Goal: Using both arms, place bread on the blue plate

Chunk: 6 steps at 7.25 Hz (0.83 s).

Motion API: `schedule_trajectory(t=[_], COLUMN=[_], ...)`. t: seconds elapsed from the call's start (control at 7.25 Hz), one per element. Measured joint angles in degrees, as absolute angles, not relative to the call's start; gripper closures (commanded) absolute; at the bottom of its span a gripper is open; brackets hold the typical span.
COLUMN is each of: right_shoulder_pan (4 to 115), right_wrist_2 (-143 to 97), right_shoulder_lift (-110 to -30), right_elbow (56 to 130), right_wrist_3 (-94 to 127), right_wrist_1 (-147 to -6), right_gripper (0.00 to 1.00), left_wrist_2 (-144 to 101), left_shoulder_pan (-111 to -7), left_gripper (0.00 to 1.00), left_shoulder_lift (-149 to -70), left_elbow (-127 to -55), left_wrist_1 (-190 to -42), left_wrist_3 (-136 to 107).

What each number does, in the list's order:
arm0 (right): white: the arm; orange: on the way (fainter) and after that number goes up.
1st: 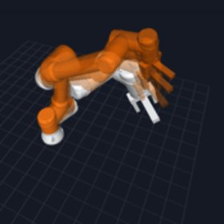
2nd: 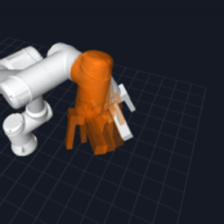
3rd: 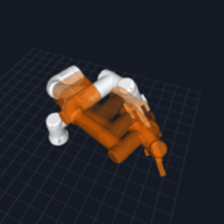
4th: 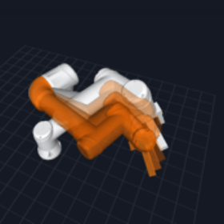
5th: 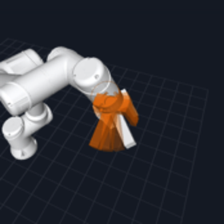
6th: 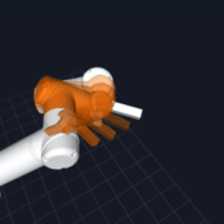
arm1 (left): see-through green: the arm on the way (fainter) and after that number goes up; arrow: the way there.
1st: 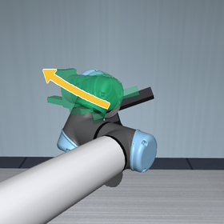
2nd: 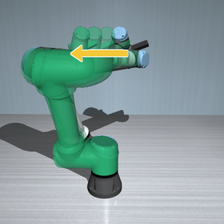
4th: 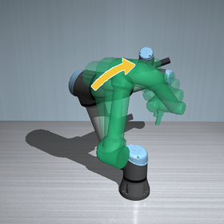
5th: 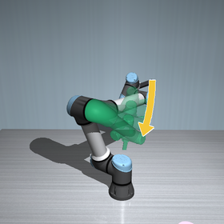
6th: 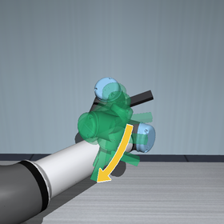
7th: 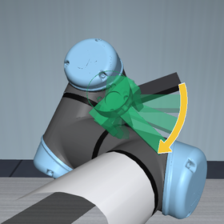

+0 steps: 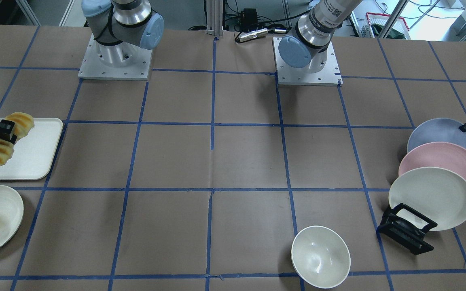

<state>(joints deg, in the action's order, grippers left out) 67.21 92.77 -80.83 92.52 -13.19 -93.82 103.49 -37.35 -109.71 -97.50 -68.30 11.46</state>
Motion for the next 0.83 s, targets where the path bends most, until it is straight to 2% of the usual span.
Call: schedule_trajectory(t=[0.41,0.83], right_shoulder_pan=[73.84,81.16], right_wrist_2=[91.37,88.49], right_shoulder_lift=[-81.67,-82.22], right_elbow=[90.56,90.44], right_wrist_3=[-5.28,2.9], right_wrist_1=[-91.35,-91.04], right_gripper=[1.0,1.0], left_wrist_2=[104.85,109.22], left_shoulder_pan=[-37.89,-37.94], left_gripper=[1.0,1.0], left_shoulder_lift=[-108.74,-105.54], left_elbow=[-96.58,-92.42], left_wrist_1=[-68.95,-77.48], left_wrist_3=[12.07,13.06])
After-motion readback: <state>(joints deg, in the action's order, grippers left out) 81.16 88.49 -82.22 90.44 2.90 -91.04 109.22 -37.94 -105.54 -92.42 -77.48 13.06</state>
